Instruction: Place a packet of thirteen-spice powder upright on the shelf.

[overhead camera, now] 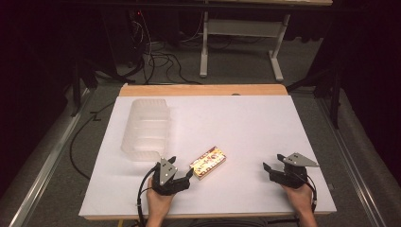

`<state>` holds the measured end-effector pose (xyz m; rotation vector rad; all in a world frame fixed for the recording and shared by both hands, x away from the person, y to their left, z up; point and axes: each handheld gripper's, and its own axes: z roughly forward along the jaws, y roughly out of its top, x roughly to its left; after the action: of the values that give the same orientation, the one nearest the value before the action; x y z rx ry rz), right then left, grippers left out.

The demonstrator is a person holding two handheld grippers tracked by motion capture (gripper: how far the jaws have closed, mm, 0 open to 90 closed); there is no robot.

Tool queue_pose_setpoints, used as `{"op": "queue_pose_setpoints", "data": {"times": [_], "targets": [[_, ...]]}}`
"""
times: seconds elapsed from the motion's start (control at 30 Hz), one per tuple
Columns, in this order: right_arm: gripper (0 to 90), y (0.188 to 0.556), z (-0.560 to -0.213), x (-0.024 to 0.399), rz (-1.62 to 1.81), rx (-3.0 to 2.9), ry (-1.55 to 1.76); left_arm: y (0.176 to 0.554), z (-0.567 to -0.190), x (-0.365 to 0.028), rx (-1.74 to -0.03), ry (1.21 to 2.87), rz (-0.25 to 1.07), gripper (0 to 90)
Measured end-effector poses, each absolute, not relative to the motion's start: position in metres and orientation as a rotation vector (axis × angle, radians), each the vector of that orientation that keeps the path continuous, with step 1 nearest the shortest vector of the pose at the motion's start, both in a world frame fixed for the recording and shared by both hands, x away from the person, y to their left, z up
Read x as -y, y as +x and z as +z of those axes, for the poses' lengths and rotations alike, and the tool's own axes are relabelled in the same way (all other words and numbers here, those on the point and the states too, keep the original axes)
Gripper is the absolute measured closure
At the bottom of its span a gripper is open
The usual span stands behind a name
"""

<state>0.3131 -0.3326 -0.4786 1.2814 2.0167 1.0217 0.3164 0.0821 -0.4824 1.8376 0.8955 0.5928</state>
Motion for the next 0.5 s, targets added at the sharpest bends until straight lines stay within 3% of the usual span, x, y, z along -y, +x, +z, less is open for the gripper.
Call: {"op": "queue_pose_setpoints", "data": {"times": [0.5], "targets": [[31.4, 0.3131, -0.4789, 0.3314, 1.004, -2.025, 1.279, 0.3177, -0.4824, -0.0805, -0.911, 1.854, 0.593, 23.8]]}}
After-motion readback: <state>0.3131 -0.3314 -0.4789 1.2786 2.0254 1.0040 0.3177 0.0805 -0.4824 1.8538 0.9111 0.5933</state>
